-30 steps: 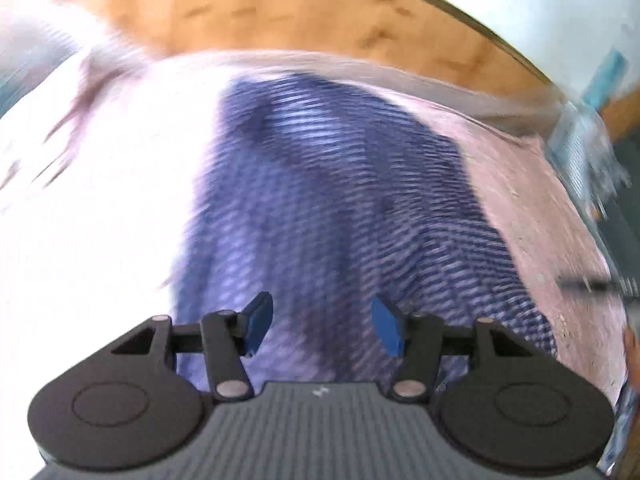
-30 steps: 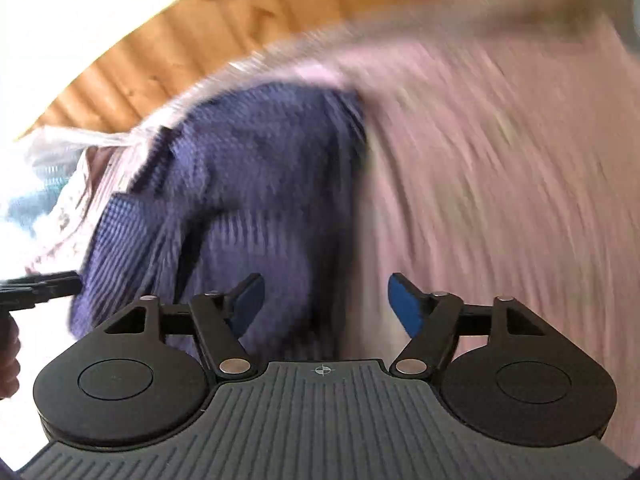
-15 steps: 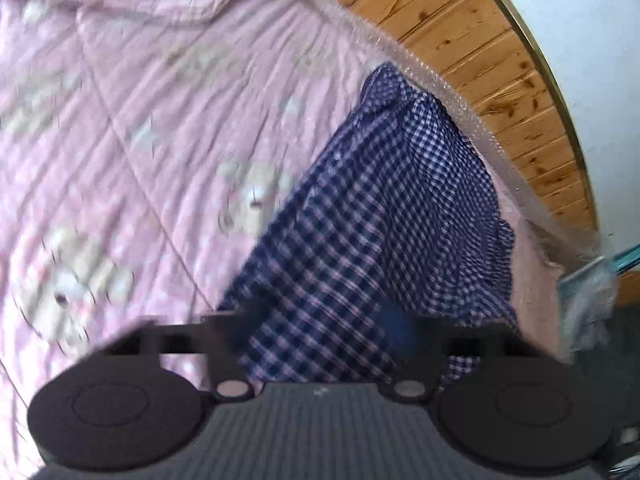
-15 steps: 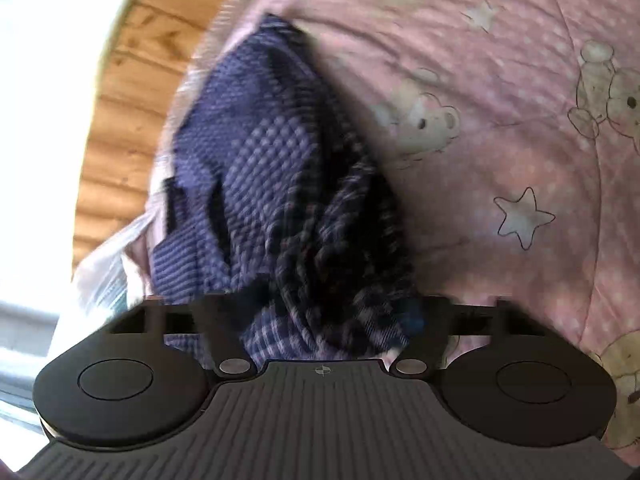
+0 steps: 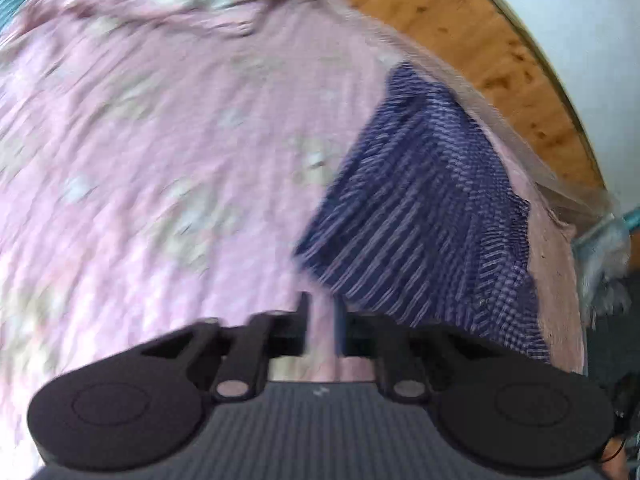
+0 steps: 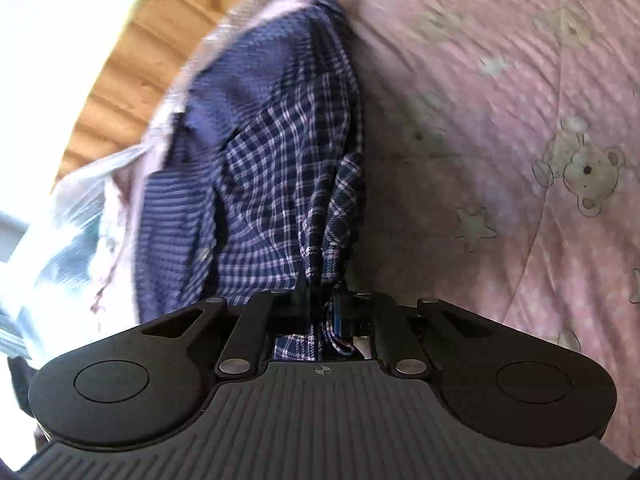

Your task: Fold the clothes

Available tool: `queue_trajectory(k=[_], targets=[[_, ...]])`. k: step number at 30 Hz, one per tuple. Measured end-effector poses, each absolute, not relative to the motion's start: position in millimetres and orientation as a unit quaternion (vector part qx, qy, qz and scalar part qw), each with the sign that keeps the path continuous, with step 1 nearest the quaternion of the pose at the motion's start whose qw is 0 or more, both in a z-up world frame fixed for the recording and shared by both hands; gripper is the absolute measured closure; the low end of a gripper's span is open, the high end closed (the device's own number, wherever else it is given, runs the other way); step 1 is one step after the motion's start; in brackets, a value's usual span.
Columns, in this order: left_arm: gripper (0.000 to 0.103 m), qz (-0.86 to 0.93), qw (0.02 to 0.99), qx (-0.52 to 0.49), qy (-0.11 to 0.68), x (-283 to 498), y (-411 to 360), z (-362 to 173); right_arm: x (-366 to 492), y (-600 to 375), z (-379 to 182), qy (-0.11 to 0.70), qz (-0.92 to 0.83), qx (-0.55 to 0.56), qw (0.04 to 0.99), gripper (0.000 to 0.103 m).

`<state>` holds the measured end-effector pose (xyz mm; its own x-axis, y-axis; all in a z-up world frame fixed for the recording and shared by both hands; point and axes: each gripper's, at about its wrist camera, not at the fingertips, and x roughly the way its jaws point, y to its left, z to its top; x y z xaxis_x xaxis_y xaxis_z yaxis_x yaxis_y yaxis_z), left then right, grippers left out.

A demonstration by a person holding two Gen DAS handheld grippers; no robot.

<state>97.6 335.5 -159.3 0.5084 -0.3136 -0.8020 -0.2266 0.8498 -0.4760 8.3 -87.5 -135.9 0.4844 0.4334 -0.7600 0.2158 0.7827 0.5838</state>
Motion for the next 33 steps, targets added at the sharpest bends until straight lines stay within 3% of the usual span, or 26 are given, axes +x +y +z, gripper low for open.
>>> queue_trajectory(k=[1,3,4,5,6,8,9,11,12,13,16,17,18,26,31,33], targets=[[0.044,-0.016,0.825,-0.261,0.501,108.1,330.4,-164.0,13.2,-88.0,-141.0,0.503,0.067,0.336,0.793,0.079],[0.043,0.006,0.826,-0.238,0.511,129.0,320.4,-173.4,20.6,-88.8,-143.1,0.499,0.061,0.357,0.787,0.069],[0.041,0.015,0.825,-0.235,0.514,138.0,316.6,-178.0,22.5,-88.9,-142.5,0.497,0.065,0.363,0.786,0.058],[0.035,0.017,0.822,-0.253,0.51,141.8,316.0,-181.4,24.3,-87.8,-141.6,0.496,0.069,0.365,0.785,0.052],[0.023,0.02,0.823,-0.266,0.501,143.4,314.2,-181.3,26.0,-86.9,-140.8,0.495,0.073,0.366,0.785,0.045],[0.02,0.016,0.821,-0.286,0.493,149.2,305.1,-183.2,20.0,-88.7,-144.6,0.495,0.072,0.367,0.784,0.045],[0.022,0.009,0.823,-0.287,0.49,152.2,298.8,-182.9,18.9,-90.7,-149.3,0.497,0.069,0.374,0.78,0.045],[0.039,-0.008,0.827,-0.287,0.483,155.4,289.9,-182.7,16.9,-93.6,-157.6,0.492,0.061,0.4,0.771,0.045],[0.063,-0.009,0.824,-0.299,0.481,154.6,292.5,-182.9,15.9,-94.9,-160.2,0.487,0.06,0.414,0.767,0.045],[0.078,-0.01,0.82,-0.311,0.479,153.7,295.2,-183.0,14.9,-96.2,-162.7,0.482,0.059,0.427,0.763,0.045],[0.089,-0.008,0.809,-0.344,0.476,145.6,305.3,-183.2,14.3,-95.4,-165.6,0.475,0.071,0.435,0.762,0.047],[0.09,-0.009,0.805,-0.355,0.474,141.8,308.8,-182.1,14.8,-93.7,-167.4,0.477,0.079,0.43,0.762,0.057],[0.091,-0.015,0.802,-0.368,0.471,136.3,312.0,-177.8,16.1,-92.1,-168.5,0.483,0.087,0.418,0.764,0.087],[0.092,-0.047,0.755,-0.441,0.483,65.2,334.0,-147.0,18.8,-103.2,-128.5,0.498,0.151,0.352,0.778,0.091],[0.088,-0.048,0.732,-0.422,0.533,19.2,323.4,-191.9,7.2,-100.7,-138.2,0.559,0.155,0.292,0.761,0.091],[0.084,-0.051,0.733,-0.418,0.535,8.5,323.5,-205.2,1.1,-100.2,-154.0,0.577,0.138,0.271,0.758,0.084]])
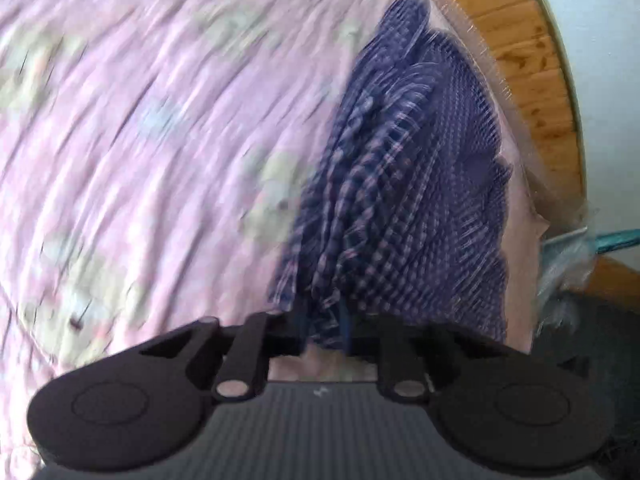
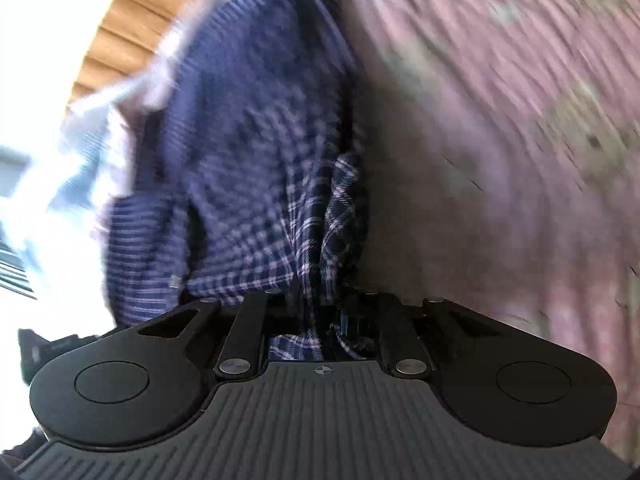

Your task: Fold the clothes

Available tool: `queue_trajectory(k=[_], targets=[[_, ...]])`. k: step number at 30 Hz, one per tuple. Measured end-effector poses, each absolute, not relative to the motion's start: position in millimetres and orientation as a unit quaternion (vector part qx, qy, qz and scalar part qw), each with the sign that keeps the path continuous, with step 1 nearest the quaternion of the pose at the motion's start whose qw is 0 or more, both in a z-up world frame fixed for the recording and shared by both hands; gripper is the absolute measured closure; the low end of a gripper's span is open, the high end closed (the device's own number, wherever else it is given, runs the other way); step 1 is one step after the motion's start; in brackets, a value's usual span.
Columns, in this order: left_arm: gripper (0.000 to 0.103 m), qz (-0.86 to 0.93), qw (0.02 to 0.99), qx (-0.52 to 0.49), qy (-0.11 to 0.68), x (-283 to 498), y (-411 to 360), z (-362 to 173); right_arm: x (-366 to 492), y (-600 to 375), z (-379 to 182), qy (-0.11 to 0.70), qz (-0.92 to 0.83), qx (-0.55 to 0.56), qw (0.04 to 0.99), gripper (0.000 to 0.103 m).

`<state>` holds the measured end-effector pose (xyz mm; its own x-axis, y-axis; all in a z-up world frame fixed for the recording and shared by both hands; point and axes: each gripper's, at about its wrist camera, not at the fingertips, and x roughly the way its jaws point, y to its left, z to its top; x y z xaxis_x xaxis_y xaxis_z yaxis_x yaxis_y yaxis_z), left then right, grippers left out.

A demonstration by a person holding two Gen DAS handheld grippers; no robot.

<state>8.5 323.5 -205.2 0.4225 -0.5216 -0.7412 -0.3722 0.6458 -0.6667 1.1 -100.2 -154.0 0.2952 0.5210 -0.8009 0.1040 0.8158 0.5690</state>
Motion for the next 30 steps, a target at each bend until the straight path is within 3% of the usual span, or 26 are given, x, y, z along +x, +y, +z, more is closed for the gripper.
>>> queue_trajectory(k=[2,3,4,6,11,13,15,17,20,21,22,24,25,26,27,30], targets=[[0.081,-0.049,0.745,-0.408,0.525,3.7,329.1,-194.1,-1.9,-107.7,-153.2,0.568,0.122,0.291,0.76,0.077],[0.07,-0.048,0.756,-0.398,0.517,2.3,332.0,-185.0,-2.6,-110.6,-149.3,0.566,0.111,0.294,0.762,0.06],[0.057,-0.047,0.771,-0.387,0.504,0.5,335.3,-174.7,-3.7,-110.4,-137.4,0.555,0.095,0.267,0.782,0.05],[0.049,-0.045,0.799,-0.361,0.479,1.6,339.4,-157.9,-5.7,-107.9,-113.5,0.531,0.07,0.21,0.818,0.05],[0.047,-0.075,0.823,-0.318,0.464,20.3,327.0,-156.8,-2.3,-73.1,-72.2,0.468,0.104,0.118,0.869,0.053],[0.061,-0.093,0.818,-0.294,0.487,25.4,313.4,-170.7,2.7,-50.4,-79.1,0.478,0.146,0.102,0.86,0.058],[0.068,-0.116,0.814,-0.256,0.509,26.9,297.2,-177.9,9.1,-35.6,-102.6,0.516,0.154,0.076,0.839,0.059],[0.067,-0.117,0.829,-0.217,0.502,22.2,289.1,-168.7,13.4,-29.6,-119.3,0.536,0.146,0.056,0.83,0.076],[0.044,-0.097,0.864,-0.185,0.458,24.9,290.6,-150.1,14.7,-38.1,-117.0,0.546,0.127,0.076,0.824,0.075],[0.042,-0.09,0.872,-0.178,0.446,30.1,291.9,-147.3,12.2,-38.1,-114.2,0.545,0.13,0.075,0.825,0.065],[0.043,-0.088,0.877,-0.174,0.44,37.5,291.6,-146.7,9.8,-37.8,-111.7,0.543,0.133,0.074,0.826,0.057],[0.044,-0.096,0.877,-0.17,0.439,57.3,286.5,-151.2,8.5,-30.2,-116.1,0.547,0.138,0.057,0.824,0.056],[0.054,-0.105,0.87,-0.165,0.452,65.5,284.4,-157.7,8.0,-27.2,-119.5,0.546,0.139,0.05,0.825,0.052],[0.07,-0.117,0.861,-0.165,0.466,73.0,283.1,-164.7,7.5,-24.2,-122.8,0.545,0.14,0.043,0.826,0.049],[0.1,-0.137,0.846,-0.187,0.48,78.0,286.3,-172.5,7.7,-22.6,-123.1,0.542,0.144,0.042,0.827,0.045],[0.1,-0.201,0.792,-0.338,0.466,69.9,323.4,-181.1,9.7,-20.6,-122.1,0.539,0.152,0.035,0.827,0.045]])
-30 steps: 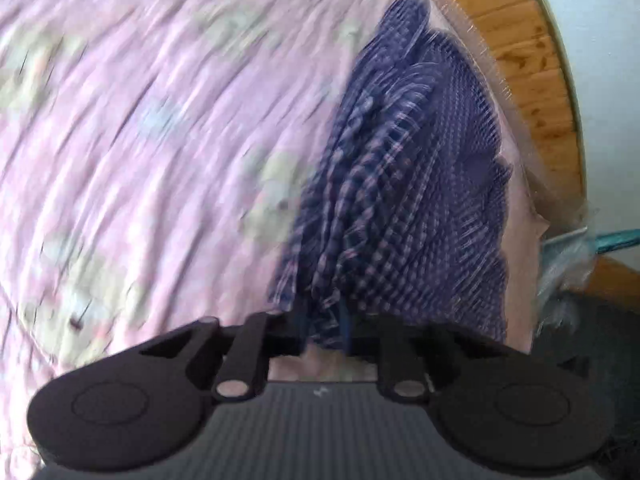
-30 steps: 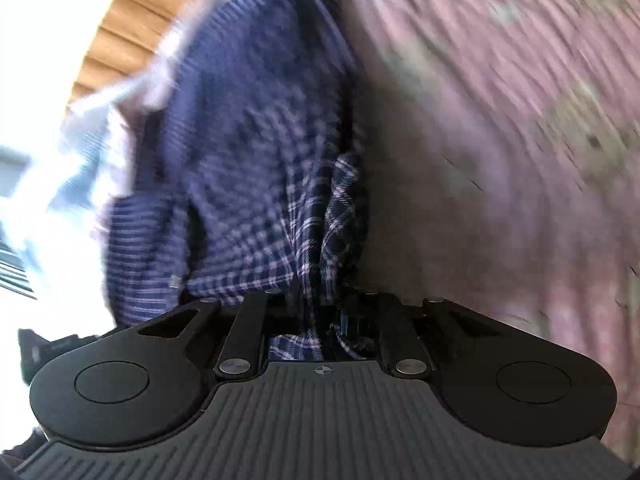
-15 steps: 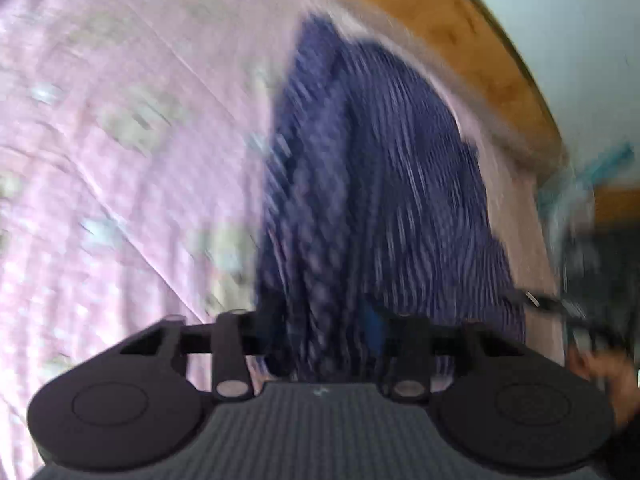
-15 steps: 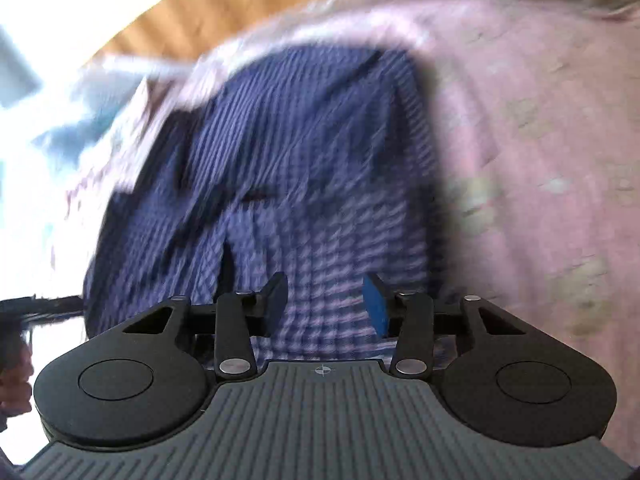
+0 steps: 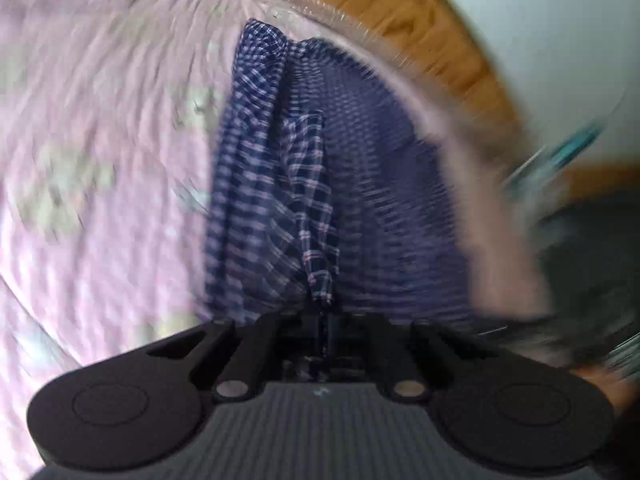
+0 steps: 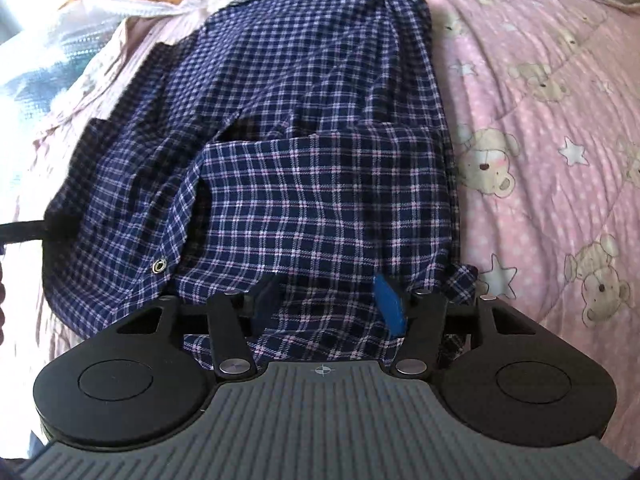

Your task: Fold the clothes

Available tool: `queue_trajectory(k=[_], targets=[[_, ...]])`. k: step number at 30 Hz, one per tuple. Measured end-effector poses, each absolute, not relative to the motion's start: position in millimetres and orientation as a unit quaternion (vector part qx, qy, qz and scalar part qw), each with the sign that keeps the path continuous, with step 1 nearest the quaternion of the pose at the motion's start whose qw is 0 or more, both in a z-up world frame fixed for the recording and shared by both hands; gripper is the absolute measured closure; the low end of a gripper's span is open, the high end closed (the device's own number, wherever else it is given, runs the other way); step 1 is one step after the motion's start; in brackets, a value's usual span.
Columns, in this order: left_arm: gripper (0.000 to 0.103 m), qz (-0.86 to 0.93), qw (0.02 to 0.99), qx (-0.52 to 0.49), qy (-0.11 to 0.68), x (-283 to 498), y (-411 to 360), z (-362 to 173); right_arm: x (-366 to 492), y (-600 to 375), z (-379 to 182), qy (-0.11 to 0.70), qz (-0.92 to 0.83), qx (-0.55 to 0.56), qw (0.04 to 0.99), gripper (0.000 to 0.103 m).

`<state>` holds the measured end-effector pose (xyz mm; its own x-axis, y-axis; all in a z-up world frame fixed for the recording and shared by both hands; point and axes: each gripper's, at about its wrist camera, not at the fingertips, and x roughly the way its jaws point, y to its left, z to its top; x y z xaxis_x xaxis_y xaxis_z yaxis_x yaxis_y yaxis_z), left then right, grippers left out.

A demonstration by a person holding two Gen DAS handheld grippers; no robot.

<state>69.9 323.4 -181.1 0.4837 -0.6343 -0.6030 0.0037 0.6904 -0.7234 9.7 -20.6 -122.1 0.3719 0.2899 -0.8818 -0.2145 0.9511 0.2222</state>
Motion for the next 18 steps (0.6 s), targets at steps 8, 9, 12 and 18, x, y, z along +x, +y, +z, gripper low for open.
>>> queue_trajectory(k=[8,9,12,18], targets=[[0.1,-0.147,0.71,-0.485,0.489,43.1,359.1,-231.8,4.0,-32.0,-125.4,0.518,0.172,0.063,0.836,0.045],[0.1,-0.149,0.716,-0.475,0.489,41.6,358.0,-228.6,4.0,-32.6,-125.0,0.518,0.173,0.066,0.835,0.046],[0.096,-0.137,0.724,-0.444,0.509,38.7,356.4,-231.9,7.0,-37.2,-121.4,0.522,0.16,0.085,0.833,0.063],[0.054,-0.13,0.81,-0.321,0.473,44.3,347.9,-154.9,18.6,-37.4,-97.7,0.508,0.149,0.064,0.846,0.069]])
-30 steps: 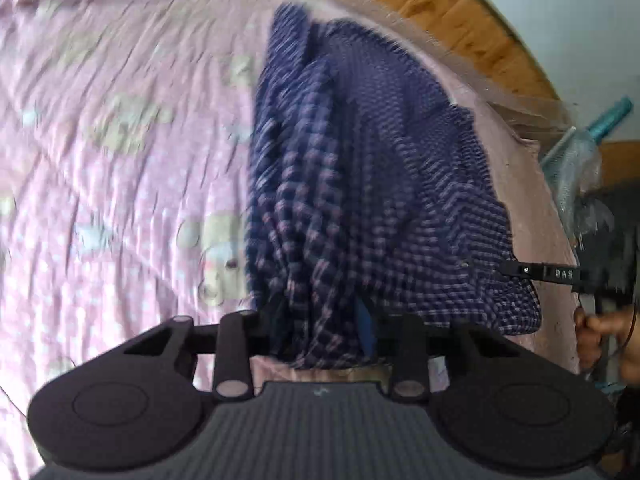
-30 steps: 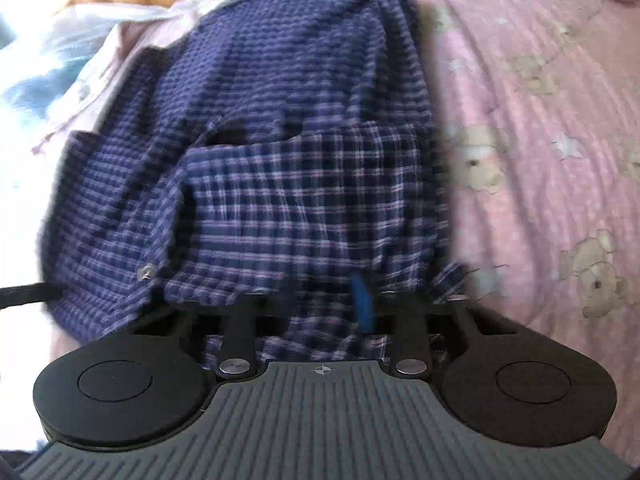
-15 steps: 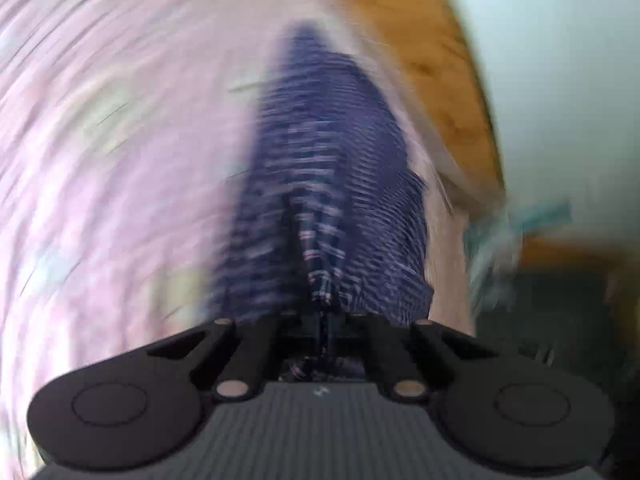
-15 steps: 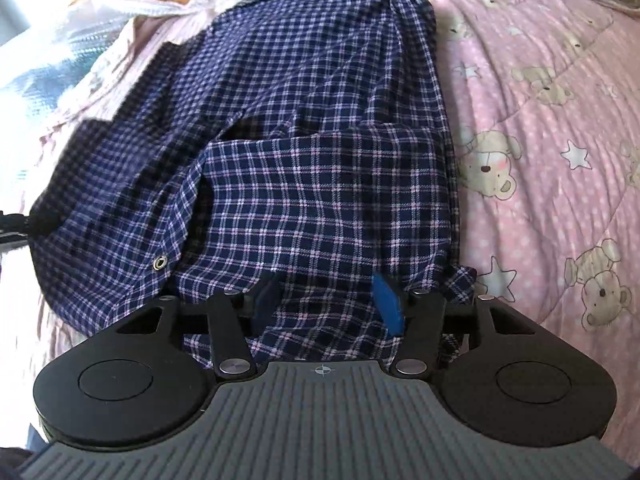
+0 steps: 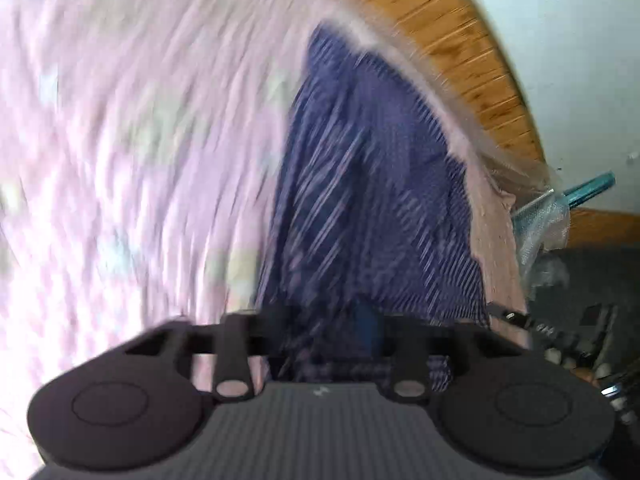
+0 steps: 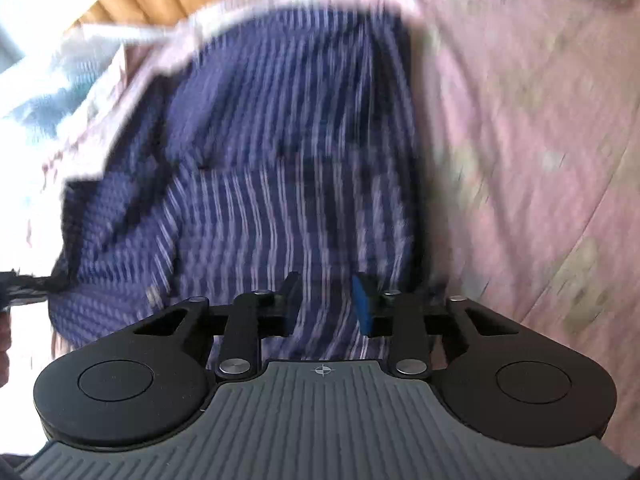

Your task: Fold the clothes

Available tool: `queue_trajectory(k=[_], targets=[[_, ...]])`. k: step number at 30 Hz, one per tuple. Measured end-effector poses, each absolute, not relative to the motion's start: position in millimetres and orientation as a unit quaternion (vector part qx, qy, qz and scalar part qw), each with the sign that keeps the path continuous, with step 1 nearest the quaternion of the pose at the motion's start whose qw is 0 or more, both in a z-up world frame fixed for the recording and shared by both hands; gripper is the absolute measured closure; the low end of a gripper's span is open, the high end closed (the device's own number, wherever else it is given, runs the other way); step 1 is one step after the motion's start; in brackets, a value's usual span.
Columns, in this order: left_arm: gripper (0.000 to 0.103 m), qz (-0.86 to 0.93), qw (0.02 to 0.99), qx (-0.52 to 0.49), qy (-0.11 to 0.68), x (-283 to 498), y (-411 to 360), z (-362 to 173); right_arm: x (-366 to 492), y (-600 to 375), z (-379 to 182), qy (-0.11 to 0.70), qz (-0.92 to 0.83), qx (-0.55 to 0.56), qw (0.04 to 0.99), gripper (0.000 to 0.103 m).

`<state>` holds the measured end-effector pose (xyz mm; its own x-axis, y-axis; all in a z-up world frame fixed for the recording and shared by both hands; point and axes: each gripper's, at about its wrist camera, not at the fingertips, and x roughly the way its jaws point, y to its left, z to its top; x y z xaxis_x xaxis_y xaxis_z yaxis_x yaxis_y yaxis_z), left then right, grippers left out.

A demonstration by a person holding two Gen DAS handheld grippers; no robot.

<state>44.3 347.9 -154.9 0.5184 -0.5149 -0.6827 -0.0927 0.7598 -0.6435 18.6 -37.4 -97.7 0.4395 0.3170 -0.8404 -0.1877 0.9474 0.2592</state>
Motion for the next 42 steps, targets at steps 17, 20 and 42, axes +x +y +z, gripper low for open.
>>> queue_trajectory(k=[17,20,42], targets=[[0.046,-0.115,0.818,-0.242,0.509,106.8,315.5,-165.2,94.8,26.3,-122.1,0.497,0.248,-0.071,0.829,0.051],[0.049,-0.142,0.802,-0.234,0.53,123.1,314.6,-164.5,108.0,21.8,-143.6,0.509,0.272,-0.09,0.811,0.051],[0.098,-0.167,0.861,-0.138,0.46,347.3,299.6,-175.5,365.0,51.3,-153.8,0.457,0.38,-0.171,0.786,0.1]])
